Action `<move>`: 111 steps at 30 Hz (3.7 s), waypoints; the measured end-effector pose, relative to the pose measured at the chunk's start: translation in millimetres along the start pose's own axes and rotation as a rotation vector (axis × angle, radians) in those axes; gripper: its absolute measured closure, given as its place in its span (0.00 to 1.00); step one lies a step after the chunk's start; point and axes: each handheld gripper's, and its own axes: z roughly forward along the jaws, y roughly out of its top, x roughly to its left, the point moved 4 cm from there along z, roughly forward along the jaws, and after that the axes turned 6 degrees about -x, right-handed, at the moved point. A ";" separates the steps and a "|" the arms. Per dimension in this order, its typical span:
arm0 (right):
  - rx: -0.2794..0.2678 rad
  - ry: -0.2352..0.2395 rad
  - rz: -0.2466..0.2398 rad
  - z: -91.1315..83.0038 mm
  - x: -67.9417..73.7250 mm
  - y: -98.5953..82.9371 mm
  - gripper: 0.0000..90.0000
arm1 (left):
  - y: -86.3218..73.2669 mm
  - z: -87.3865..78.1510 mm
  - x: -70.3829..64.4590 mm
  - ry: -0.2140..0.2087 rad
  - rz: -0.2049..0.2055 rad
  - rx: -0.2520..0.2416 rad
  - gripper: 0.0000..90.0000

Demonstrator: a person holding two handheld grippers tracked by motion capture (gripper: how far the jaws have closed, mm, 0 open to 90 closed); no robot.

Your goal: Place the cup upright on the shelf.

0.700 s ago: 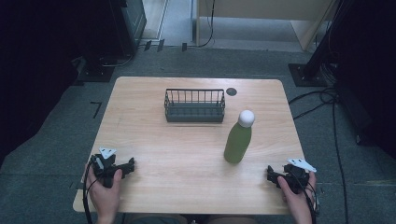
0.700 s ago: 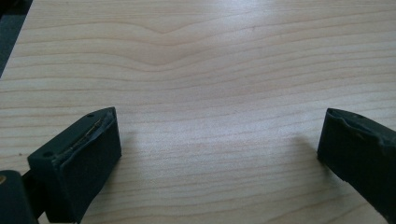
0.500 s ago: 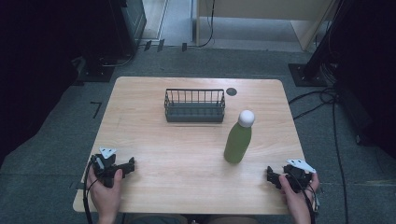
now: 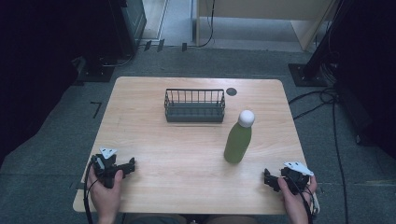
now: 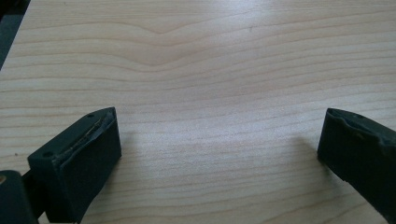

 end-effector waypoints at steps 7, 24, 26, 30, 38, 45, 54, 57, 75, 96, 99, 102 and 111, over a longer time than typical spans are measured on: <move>-0.030 0.029 0.005 -9.9 9.3 10.0 0.00 | 0.0 0.2 -0.3 -0.001 -0.001 -0.002 0.00; -0.060 0.093 -0.047 -22.6 36.3 24.1 0.00 | -0.2 -0.1 -1.7 -0.007 0.006 -0.001 0.00; -0.064 0.108 -0.055 -23.8 42.2 26.0 0.00 | -0.2 -0.1 -1.7 -0.007 0.006 -0.001 0.00; -0.072 0.127 -0.069 -25.1 50.6 28.6 0.00 | -0.2 -0.1 -1.7 -0.008 0.007 -0.001 0.00; -0.084 0.169 -0.098 -26.9 68.3 34.5 0.00 | -0.1 -0.2 -1.7 -0.009 0.009 0.000 0.00; -0.090 0.202 -0.111 -24.8 82.5 39.5 0.00 | -0.2 -0.2 -1.8 -0.010 0.009 0.000 0.00; -0.106 0.258 -0.124 -21.6 101.2 50.3 0.00 | -0.1 -0.2 -1.8 -0.010 0.009 0.000 0.00; -0.109 0.271 -0.122 -20.1 106.8 53.4 0.00 | -0.1 -0.2 -1.8 -0.010 0.009 0.000 0.00; -0.147 0.288 -0.109 -14.9 129.8 79.1 0.03 | -0.1 -0.1 -1.9 -0.012 0.011 0.000 0.00; -0.230 0.263 -0.053 -4.7 133.4 105.1 0.17 | -0.1 -0.1 -2.0 -0.014 0.013 0.000 0.00; -0.234 0.266 -0.055 -3.9 134.1 106.6 0.19 | -0.1 -0.1 -2.0 -0.014 0.013 0.000 0.00; -0.241 0.262 -0.066 -3.5 135.1 107.8 0.21 | -0.1 -0.1 -2.0 -0.014 0.013 0.000 0.00; -0.251 0.244 -0.056 -2.2 133.6 111.0 0.22 | -0.1 -0.2 -2.0 -0.014 0.013 0.001 0.00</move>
